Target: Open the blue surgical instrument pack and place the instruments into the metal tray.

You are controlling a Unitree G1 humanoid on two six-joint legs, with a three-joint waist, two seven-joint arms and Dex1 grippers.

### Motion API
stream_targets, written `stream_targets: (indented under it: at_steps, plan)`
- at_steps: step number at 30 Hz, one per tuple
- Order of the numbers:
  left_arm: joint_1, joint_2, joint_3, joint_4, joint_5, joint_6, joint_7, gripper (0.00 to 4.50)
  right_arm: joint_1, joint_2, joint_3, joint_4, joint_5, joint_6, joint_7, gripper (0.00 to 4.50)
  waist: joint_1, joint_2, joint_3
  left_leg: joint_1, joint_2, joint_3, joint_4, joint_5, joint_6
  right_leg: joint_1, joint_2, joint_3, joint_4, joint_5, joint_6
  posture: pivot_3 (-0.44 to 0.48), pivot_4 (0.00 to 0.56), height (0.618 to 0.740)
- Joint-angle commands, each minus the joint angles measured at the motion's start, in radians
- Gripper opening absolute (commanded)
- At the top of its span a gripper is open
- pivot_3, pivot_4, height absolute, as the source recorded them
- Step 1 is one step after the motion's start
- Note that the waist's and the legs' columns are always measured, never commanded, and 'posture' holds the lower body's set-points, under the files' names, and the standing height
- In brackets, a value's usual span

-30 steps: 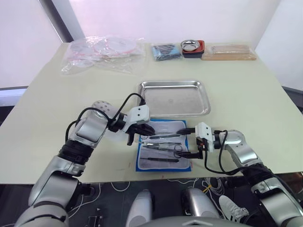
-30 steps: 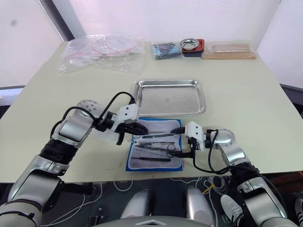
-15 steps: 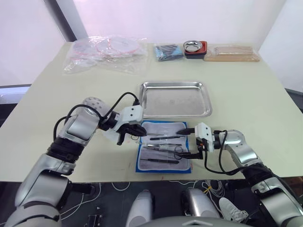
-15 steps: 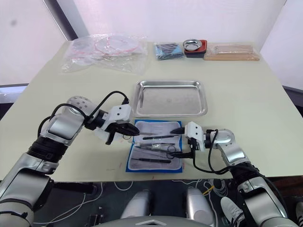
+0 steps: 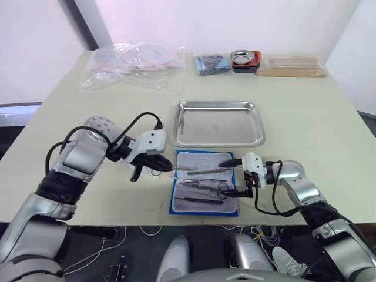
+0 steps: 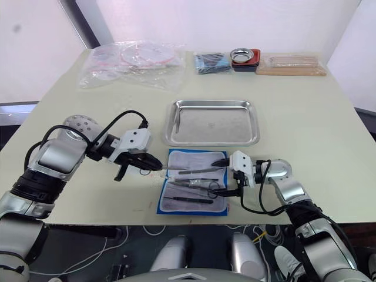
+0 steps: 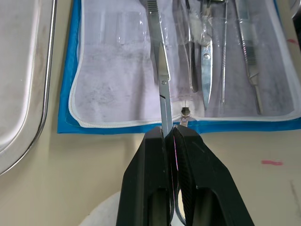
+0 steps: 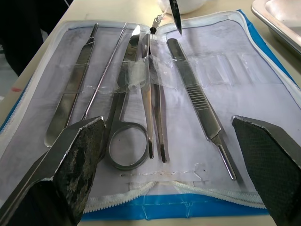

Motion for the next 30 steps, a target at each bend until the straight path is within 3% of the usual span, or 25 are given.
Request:
stream_targets:
  at_steps: [1, 7, 12, 17, 24, 30]
  plan:
    - [-0.026, 0.029, 0.058, -0.038, -0.032, 0.021, -0.013, 0.08, 0.051, -0.036, 0.078, 0.125, -0.116, 0.045, 0.014, 4.50, 0.000, 0.001, 0.001, 0.000, -0.001, -0.002, 0.000, 0.000, 0.000, 0.001, 0.000, 0.000, 0.000, -0.001, 0.000, 0.000, 0.150, 0.740]
    - [-0.076, 0.014, 0.099, -0.017, -0.055, 0.092, 0.034, 0.08, 0.047, -0.044, 0.085, 0.142, -0.127, 0.031, 0.031, 4.50, 0.007, 0.003, 0.002, 0.001, -0.004, -0.007, -0.001, 0.000, 0.000, 0.004, 0.000, -0.001, 0.000, -0.003, 0.002, 0.000, 0.150, 0.740]
    - [-0.114, -0.102, 0.145, 0.026, -0.023, 0.190, 0.267, 0.08, 0.043, -0.042, 0.084, 0.151, -0.128, 0.025, 0.027, 4.50, 0.015, 0.002, 0.001, 0.002, -0.004, -0.005, -0.001, 0.000, 0.000, 0.005, 0.000, 0.002, 0.000, -0.003, 0.002, 0.000, 0.150, 0.740]
    - [-0.133, -0.279, 0.221, 0.015, -0.046, 0.371, 0.530, 0.08, 0.042, -0.040, 0.084, 0.147, -0.123, 0.027, 0.031, 4.50, 0.018, 0.002, 0.001, 0.003, -0.002, -0.004, -0.001, 0.000, 0.000, 0.004, 0.002, 0.002, 0.001, -0.003, 0.003, 0.000, 0.150, 0.740]
    - [-0.152, -0.484, 0.238, 0.073, 0.053, 0.377, 0.911, 0.08, 0.031, -0.044, 0.081, 0.157, -0.125, 0.033, 0.025, 4.50, 0.019, 0.002, 0.001, 0.004, -0.002, -0.001, -0.001, 0.000, -0.001, 0.004, 0.002, 0.006, 0.002, -0.002, 0.004, 0.000, 0.150, 0.740]
    - [-0.184, -0.625, 0.229, 0.211, 0.120, 0.341, 1.136, 0.08, 0.032, -0.045, 0.084, 0.153, -0.126, 0.035, 0.019, 4.50, 0.020, 0.001, 0.001, 0.007, -0.002, 0.006, -0.001, 0.001, -0.002, 0.005, 0.001, 0.014, 0.001, 0.001, 0.010, 0.000, 0.150, 0.740]
